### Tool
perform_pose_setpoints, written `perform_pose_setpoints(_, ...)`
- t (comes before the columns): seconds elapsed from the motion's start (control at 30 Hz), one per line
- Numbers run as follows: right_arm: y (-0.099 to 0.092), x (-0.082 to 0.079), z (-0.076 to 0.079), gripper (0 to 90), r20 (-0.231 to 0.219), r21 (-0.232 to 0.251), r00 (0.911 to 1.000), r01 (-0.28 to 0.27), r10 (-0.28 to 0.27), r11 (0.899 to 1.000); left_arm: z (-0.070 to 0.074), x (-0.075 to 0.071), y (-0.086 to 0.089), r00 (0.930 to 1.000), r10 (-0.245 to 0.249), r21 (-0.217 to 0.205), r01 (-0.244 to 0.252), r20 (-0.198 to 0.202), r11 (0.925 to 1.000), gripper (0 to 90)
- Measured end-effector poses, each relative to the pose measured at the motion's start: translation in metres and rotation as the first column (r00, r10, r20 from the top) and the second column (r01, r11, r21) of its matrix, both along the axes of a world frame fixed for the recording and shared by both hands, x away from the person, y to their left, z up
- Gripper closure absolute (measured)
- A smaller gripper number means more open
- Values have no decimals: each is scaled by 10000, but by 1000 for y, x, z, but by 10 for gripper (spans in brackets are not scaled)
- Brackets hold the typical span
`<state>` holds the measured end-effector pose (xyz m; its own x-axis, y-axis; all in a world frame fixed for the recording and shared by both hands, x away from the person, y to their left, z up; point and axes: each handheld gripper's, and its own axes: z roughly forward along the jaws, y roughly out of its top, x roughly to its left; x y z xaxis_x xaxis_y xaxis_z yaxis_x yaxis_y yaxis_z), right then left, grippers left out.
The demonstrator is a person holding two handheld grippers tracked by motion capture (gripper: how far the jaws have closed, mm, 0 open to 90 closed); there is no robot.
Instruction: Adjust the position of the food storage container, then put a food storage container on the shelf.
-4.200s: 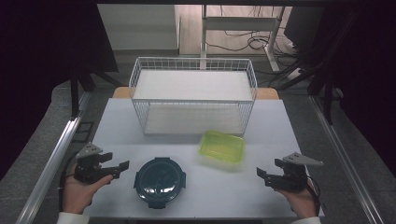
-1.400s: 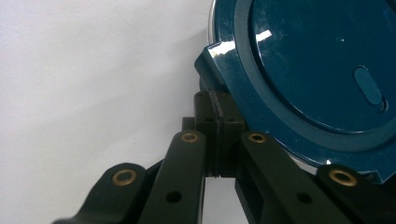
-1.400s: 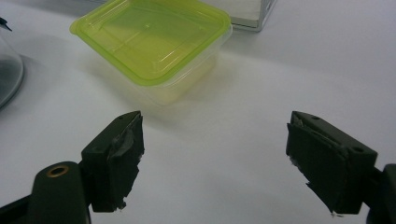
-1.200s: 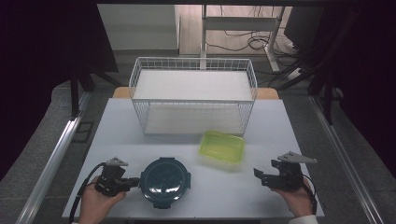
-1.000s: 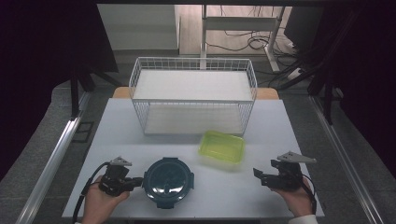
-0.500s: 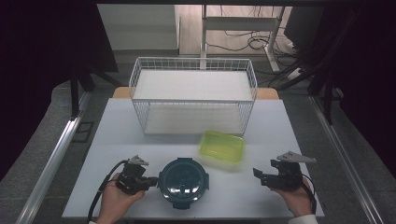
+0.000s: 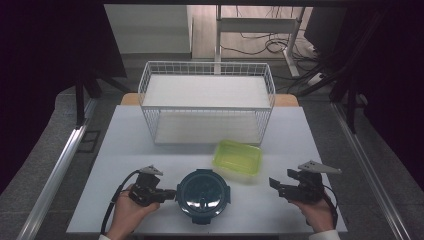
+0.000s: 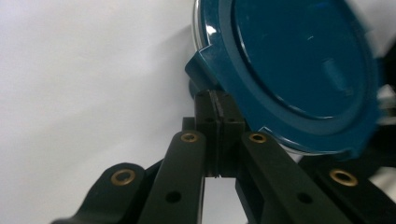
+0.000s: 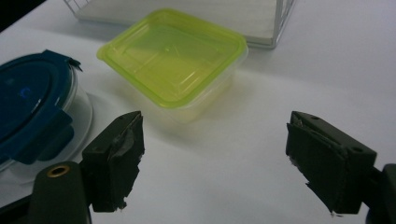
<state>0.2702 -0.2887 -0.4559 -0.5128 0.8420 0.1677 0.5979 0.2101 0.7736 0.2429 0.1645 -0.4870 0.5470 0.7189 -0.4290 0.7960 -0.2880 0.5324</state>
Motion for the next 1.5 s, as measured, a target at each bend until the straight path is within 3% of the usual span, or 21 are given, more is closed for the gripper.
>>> perform_pose_setpoints(0.1,-1,0,2,194,58,102,10000,26,-26,9999,-3,4,11,9993,385,-255,-385,-10,9989,900)
perform_pose_setpoints(0.13,-1,-1,3,194,109,200,9999,57,-59,9998,-4,4,16,9981,599,-144,-597,137,9981,900)
perform_pose_setpoints(0.23,-1,-1,3,194,109,252,9999,85,-88,9996,-3,4,26,9938,950,-380,-929,570,9949,900)
perform_pose_setpoints(0.33,2,-1,4,194,-102,752,9999,7,1,9972,0,1,27,9881,1127,-354,-1095,1047,9934,883)
perform_pose_setpoints(0.37,4,-3,5,194,-276,1287,9995,-105,141,9916,1,0,27,9872,1122,-305,-1094,1133,9935,865)
perform_pose_setpoints(0.43,8,-5,6,194,-319,1504,9992,-199,250,9884,5,-2,27,9847,1168,-263,-1143,1296,9931,832)
perform_pose_setpoints(0.47,10,-7,6,194,-312,1502,9991,-238,288,9884,7,-3,28,9827,1248,-287,-1220,1367,9921,797)
perform_pose_setpoints(0.53,16,-11,7,194,-274,1401,9986,-417,460,9893,11,-5,28,9786,1454,-281,-1428,1453,9894,622)
perform_pose_setpoints(0.6,19,-13,7,193,-210,1289,9982,-522,554,9903,17,-9,30,9689,1840,-265,-1821,1657,9829,469)
perform_pose_setpoints(0.67,20,-16,7,192,-112,1108,9979,-619,635,9919,20,-11,31,9653,1938,-375,-1901,1751,9810,379)
perform_pose_setpoints(0.87,20,-16,8,179,-187,1268,9979,-599,628,9901,20,-13,30,9671,1812,-465,-1756,1788,9834,288)
perform_pose_setpoints(1.2,31,-12,9,156,-264,1249,9958,-837,876,9886,22,-19,34,9659,1954,-660,-1867,1698,9802,215)
perform_pose_setpoints(1.37,42,-14,10,135,-97,845,9930,-1168,1180,9896,21,-14,32,9691,1880,-826,-1766,1599,9808,184)
perform_pose_setpoints(1.47,45,-13,10,135,-305,1088,9913,-1244,1284,9862,20,-13,32,9683,1913,-977,-1773,1606,9793,168)
perform_pose_setpoints(1.5,48,-13,10,129,-443,1391,9896,-1294,1367,9818,19,-13,33,9683,1901,-1017,-1753,1618,9793,168)
